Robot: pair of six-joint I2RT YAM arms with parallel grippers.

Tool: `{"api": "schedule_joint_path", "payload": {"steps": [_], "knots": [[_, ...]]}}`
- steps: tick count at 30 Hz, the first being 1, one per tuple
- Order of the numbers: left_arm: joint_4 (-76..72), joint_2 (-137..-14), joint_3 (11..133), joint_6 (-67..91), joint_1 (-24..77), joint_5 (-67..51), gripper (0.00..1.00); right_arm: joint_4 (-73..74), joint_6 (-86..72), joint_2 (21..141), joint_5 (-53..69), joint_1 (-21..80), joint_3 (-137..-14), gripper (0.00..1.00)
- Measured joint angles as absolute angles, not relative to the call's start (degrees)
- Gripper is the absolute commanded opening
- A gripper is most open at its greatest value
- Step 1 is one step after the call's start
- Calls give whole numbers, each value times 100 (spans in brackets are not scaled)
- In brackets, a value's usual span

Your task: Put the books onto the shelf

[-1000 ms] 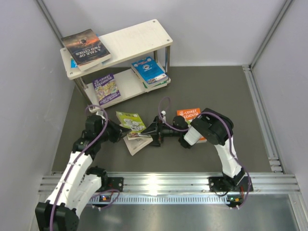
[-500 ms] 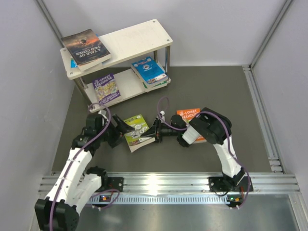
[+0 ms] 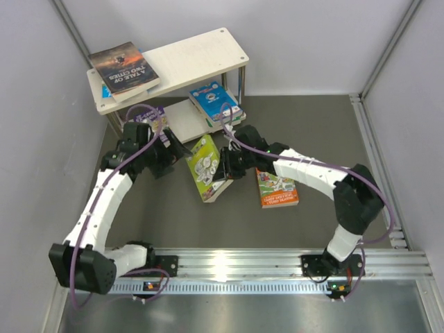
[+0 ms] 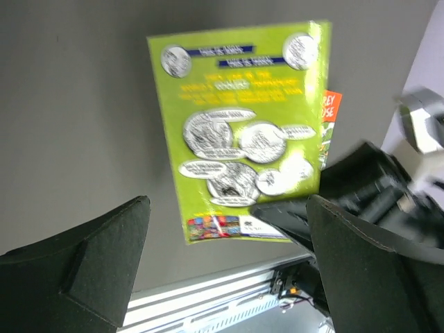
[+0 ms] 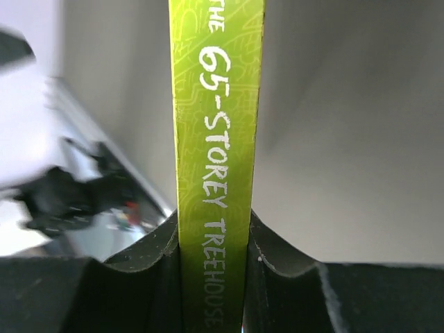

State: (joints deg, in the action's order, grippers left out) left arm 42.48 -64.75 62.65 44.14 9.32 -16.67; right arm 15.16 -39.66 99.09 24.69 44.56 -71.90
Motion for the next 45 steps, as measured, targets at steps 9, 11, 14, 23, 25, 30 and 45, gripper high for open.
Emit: {"api": "schedule_joint_path", "payload": {"steps": [9,11,14,23,25,30,45], "knots": [[4246,-7286,7135,4657,1647,-1651,99,4222,-2491,9542,851,5015,-8143,0],[4198,-7397,7367,4718,1885,-1592,99,4580,-2296,9544,587,5175,-8383,0],[4075,-7570,7568,4786,2276,-1441,99,4919,-2128,9550,349,5349,-8733,0],[3946,-8184,7511,5214,2694,-1135,99,5992,-2080,9682,-222,5426,-9314,0],[3948,-8219,7511,5264,2709,-1129,99,6187,-2093,9734,-388,5448,-9430,0],[4034,-8270,7629,5334,2720,-1153,99,6440,-2268,9808,-773,5561,-9651,0],[3616,-7725,6963,6163,1726,-1828,99,5699,-2486,9627,-674,5913,-9498,0]]}}
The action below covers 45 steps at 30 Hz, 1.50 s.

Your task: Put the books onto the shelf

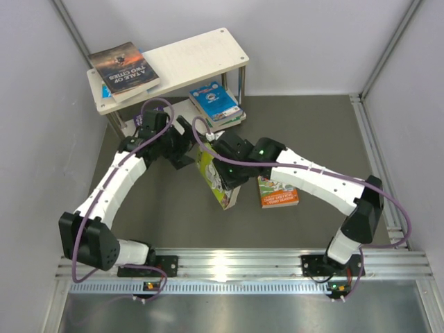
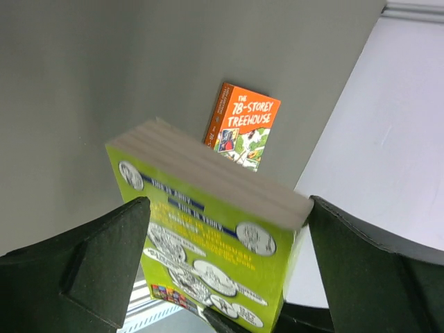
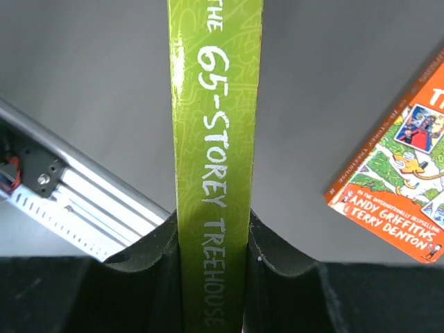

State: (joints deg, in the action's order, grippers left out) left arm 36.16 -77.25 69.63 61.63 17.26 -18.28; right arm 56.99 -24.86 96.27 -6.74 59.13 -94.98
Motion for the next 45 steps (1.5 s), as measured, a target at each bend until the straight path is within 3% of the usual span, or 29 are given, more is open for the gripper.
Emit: {"api": "schedule_joint_path", "payload": {"steps": [13,23,26,27,32,33,34,37,40,45], "knots": [[3734,-8060,7347,5981,1629,-2228,93,5535,-2445,9463,-425,5946,-9474,0],[4539,-8930,8305,5162,2038,-2329,44,5916,-2436,9594,-576,5948,-9706,0],[4803,-9164,8626,4976,2128,-2287,20,6125,-2373,9712,-674,5953,-9852,0],[4866,-9244,8731,4987,2163,-2272,1,6173,-2364,9741,-703,5955,-9889,0],[5019,-9347,8816,4912,2209,-2228,0,6493,-2377,9911,-862,6003,-10143,1],[5022,-9349,8818,4910,2209,-2233,0,6534,-2377,9937,-895,6023,-10189,7],[5022,-9351,8818,4904,2209,-2248,0,6602,-2383,9963,-919,6029,-10245,38],[5105,-9351,8818,4753,2246,-2274,0,6504,-2403,10003,-1015,6036,-10418,77],[5306,-9351,8807,4497,2383,-2220,0,6184,-2390,9953,-1157,6020,-10724,89],[5306,-9255,8696,4394,2401,-2246,0,6007,-2517,9511,-1118,5795,-10689,93]]}}
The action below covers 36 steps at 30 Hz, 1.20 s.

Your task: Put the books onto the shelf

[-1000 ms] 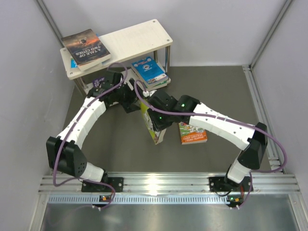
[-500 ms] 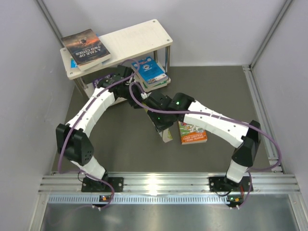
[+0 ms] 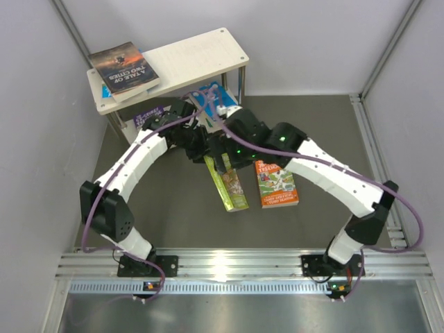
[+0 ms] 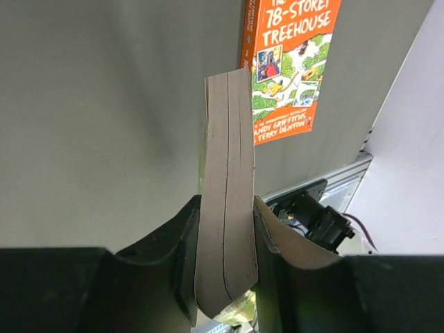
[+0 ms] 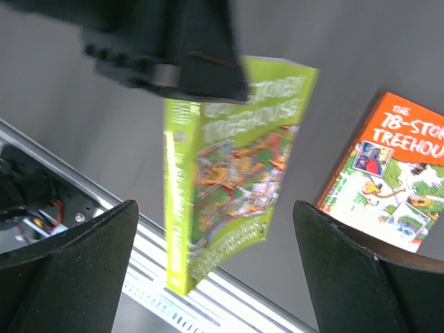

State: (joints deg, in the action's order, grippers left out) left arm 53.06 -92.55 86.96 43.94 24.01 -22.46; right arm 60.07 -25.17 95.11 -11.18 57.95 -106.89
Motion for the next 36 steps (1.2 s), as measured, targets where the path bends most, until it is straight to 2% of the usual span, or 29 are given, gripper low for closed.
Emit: {"api": "schedule_joint_path", "payload": {"steps": [5,11,15,18,30,33,35,36], "knots": [[4947,-8705,8178,4453,2139,-2416,0,5623,-2825,8434,-331,4713,-9872,99],[3527,-7649,7231,5078,1697,-3203,0,4222,-3533,6847,1678,2869,-7642,100],[2357,-7310,6967,5684,1649,-3774,0,3068,-4158,6678,3011,2718,-6506,100],[1603,-7258,6877,6093,1653,-4139,0,2532,-4587,6681,3564,2718,-5968,100],[-373,-7247,6464,7349,1518,-4827,0,508,-5826,6635,4801,2709,-5343,100],[-615,-7244,6425,7511,1450,-4928,0,-43,-6233,6580,5026,2709,-5046,93],[-685,-7244,6427,7570,1387,-4998,0,-257,-6390,6512,5113,2709,-4904,78],[-703,-7242,6427,7579,1358,-5024,0,-336,-6440,6464,5142,2709,-4856,66]]}}
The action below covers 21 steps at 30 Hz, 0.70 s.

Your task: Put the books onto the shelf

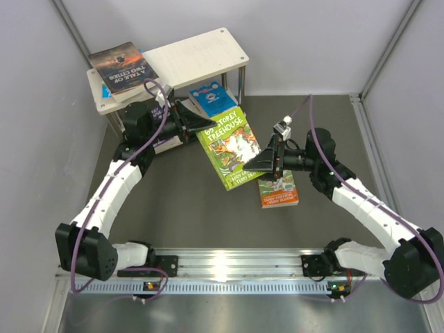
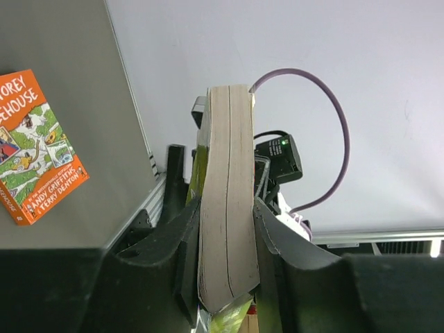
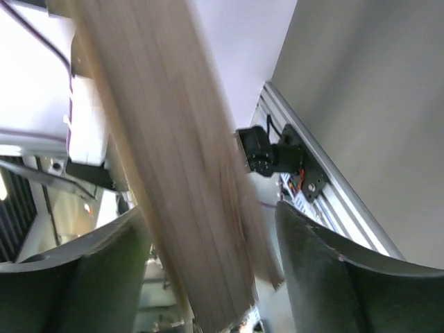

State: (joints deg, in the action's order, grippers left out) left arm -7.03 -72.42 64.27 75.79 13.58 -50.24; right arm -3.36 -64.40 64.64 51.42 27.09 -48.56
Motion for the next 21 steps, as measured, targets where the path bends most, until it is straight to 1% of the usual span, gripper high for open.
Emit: {"api": "schedule_joint_path", "payload": {"steps": [4,6,10,12,14,15,16,17,21], "knots": [[-694,-7225,6427,7577,1271,-5063,0,-513,-6576,6184,5218,2709,-4674,49],[-681,-7199,6427,7570,1256,-5068,0,-539,-6600,6095,5223,2707,-4639,46],[-613,-7072,6401,7491,1243,-5013,0,-694,-6661,6062,5205,2709,-4611,31],[-541,-6997,6390,7417,1234,-4965,0,-764,-6696,6064,5192,2709,-4611,25],[-478,-6912,6357,7349,1223,-4904,0,-821,-6716,6088,5201,2711,-4615,17],[-427,-6869,6337,7314,1212,-4869,0,-840,-6711,6117,5207,2714,-4617,8],[-370,-6836,6326,7275,1208,-4838,0,-854,-6709,6147,5216,2716,-4626,3],[-272,-6803,6322,7225,1203,-4792,0,-849,-6707,6187,5231,2718,-4646,0],[180,-6687,6318,6978,1131,-4558,1,-727,-6606,6425,5306,2720,-4871,0]]}}
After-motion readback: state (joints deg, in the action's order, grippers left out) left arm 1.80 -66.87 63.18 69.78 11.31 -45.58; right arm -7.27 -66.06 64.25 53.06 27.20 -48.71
